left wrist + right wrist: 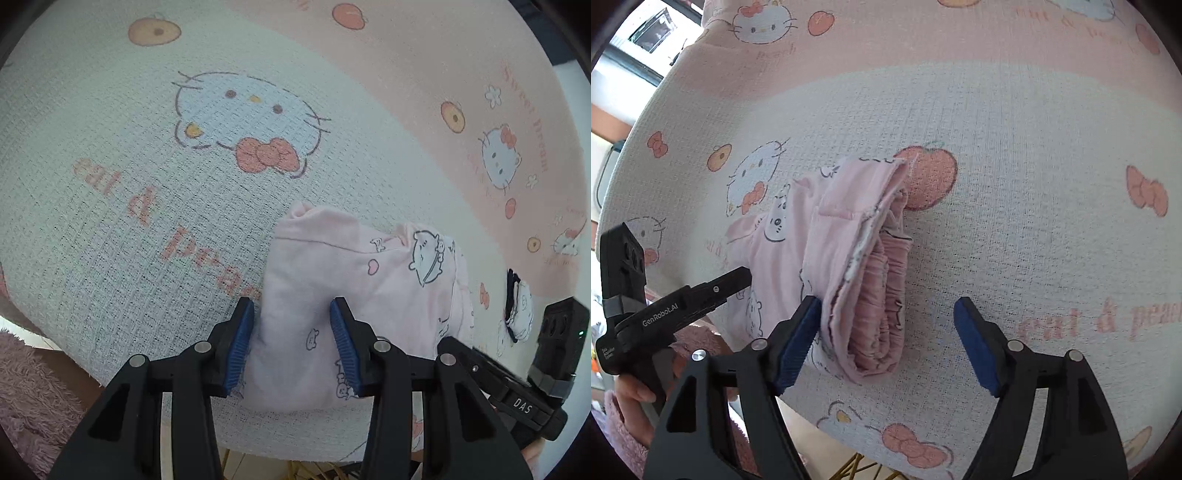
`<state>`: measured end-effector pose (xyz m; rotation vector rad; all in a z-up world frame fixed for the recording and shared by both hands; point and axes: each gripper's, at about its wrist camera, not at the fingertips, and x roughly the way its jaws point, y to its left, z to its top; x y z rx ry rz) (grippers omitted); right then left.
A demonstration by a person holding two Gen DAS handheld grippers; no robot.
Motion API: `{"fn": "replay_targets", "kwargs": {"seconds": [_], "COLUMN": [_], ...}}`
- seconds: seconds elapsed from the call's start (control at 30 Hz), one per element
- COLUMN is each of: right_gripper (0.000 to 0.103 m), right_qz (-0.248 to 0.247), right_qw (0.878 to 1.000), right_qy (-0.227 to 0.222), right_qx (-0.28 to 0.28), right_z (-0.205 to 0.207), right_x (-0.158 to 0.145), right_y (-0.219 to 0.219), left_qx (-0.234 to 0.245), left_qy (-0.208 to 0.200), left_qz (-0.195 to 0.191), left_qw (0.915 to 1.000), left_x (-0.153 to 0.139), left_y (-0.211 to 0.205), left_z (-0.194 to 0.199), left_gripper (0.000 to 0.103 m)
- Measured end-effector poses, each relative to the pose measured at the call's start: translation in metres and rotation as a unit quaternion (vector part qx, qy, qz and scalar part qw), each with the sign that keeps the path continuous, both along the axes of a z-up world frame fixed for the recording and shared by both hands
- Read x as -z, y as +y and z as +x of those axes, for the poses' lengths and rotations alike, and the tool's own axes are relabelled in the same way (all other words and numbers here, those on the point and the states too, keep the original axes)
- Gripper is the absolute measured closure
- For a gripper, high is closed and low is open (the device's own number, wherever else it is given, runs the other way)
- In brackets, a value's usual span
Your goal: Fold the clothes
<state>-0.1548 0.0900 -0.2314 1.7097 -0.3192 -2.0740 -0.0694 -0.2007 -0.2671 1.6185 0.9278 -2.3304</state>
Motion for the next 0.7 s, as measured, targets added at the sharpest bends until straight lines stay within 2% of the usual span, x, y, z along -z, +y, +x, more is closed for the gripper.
{"fn": "replay_targets", "kwargs": {"seconds": [0.07,0.17,0.2,0.23,0.27,0.3,0.33,0.4,0.5,0.57,0.6,0.63,0.7], "right_gripper": [0.018,0.017,0.025,0.052,0.052,0.055,0.058,0.062,0.064,0.064,0.064,0.064,0.064], "right_qz": [-0.031,-0.013,-0.007,-0.006,-0.005,-0.004,-0.003,-0.015,-0.019,-0.015,-0.009,0.000,0.018], "right_qw": [0.999,1.000,1.000,0.999,0.999,0.999,0.999,1.000,1.000,0.999,0.998,0.997,0.993], "right_qy": [-0.013,-0.005,-0.001,0.003,0.006,0.010,0.012,0.003,0.009,0.040,0.057,0.073,0.100], "right_qx": [0.018,-0.002,-0.019,-0.031,-0.043,-0.050,-0.044,-0.015,0.009,0.015,0.020,0.032,0.055], "right_z": [-0.002,0.002,0.006,0.010,0.014,0.017,0.019,0.020,0.023,0.026,0.028,0.030,0.033], "right_x": [0.006,0.004,0.003,0.001,0.000,-0.001,-0.002,-0.005,-0.032,-0.067,-0.086,-0.104,-0.139], "right_y": [0.007,-0.002,-0.008,-0.014,-0.020,-0.023,-0.022,-0.010,0.017,0.039,0.053,0.074,0.117], "left_qx": [-0.013,-0.005,0.003,0.013,0.024,0.036,0.049,0.059,0.087,0.114,0.134,0.163,0.222], "left_qy": [-0.001,-0.002,-0.001,0.001,0.003,0.003,0.002,0.014,0.047,0.065,0.074,0.083,0.103], "left_qz": [0.011,0.021,0.031,0.047,0.063,0.056,0.035,0.038,0.050,0.079,0.104,0.126,0.129], "left_qw": [0.9999,0.9998,0.9995,0.9988,0.9977,0.9978,0.9982,0.9974,0.9938,0.9882,0.9827,0.9751,0.9609], "left_x": [0.001,0.003,0.004,0.006,0.007,0.005,0.002,-0.010,-0.039,-0.059,-0.068,-0.078,-0.101], "left_y": [-0.006,-0.005,-0.001,0.006,0.012,0.019,0.027,0.038,0.059,0.084,0.102,0.127,0.186], "left_z": [0.003,0.003,0.003,0.003,0.003,0.004,0.005,0.008,0.005,-0.003,-0.011,-0.023,-0.045], "left_gripper": [0.058,0.058,0.060,0.063,0.066,0.073,0.076,0.082,0.084,0.084,0.084,0.084,0.084]}}
